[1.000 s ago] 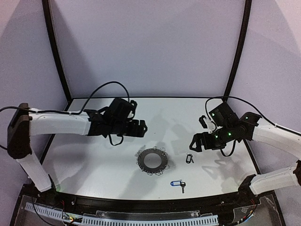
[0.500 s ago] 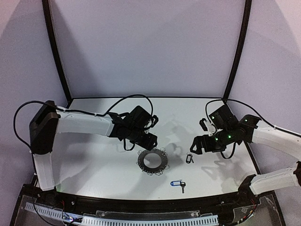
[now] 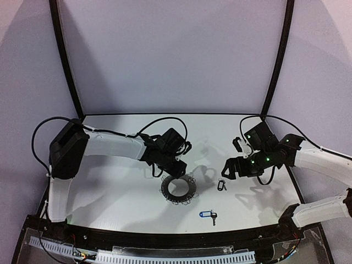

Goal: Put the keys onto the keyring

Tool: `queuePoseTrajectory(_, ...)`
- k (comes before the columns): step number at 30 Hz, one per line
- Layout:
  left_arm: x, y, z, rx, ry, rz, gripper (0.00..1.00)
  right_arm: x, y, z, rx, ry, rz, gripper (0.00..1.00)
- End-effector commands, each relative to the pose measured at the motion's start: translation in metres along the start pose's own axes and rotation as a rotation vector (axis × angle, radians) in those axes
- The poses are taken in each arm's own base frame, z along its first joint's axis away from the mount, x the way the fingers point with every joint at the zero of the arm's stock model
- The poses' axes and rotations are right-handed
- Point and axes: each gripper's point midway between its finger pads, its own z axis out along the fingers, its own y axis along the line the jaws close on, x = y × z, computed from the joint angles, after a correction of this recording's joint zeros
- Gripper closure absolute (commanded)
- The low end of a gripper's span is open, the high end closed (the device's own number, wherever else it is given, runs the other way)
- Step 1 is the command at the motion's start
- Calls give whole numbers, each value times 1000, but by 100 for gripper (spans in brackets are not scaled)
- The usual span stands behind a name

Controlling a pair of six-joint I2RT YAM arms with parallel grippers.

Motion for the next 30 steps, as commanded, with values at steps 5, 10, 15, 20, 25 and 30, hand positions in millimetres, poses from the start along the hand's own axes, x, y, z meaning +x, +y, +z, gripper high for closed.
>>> queuePoseTrajectory(5, 2, 3, 8, -19, 36, 33, 54, -12, 2, 1, 5, -33, -22, 4)
queuePoseTrajectory(10, 7, 2, 13, -17, 50, 31, 60, -14, 2, 0, 4, -38, -28, 4)
queuePoseTrajectory(15, 8, 4, 19, -25, 48, 32, 66, -14, 0, -1, 13, -39, -29, 4)
queuePoseTrajectory(20, 5, 7, 23, -40, 40, 37, 74, -14, 1, -1, 10, -39, -25, 4)
queuePoseTrajectory(25, 3, 8, 23, -48, 29, 45, 78, -14, 1, -1, 10, -38, -22, 4)
queuePoseTrajectory(30, -3, 7, 23, -51, 8, 54, 87, -14, 0, -1, 13, -40, -19, 4)
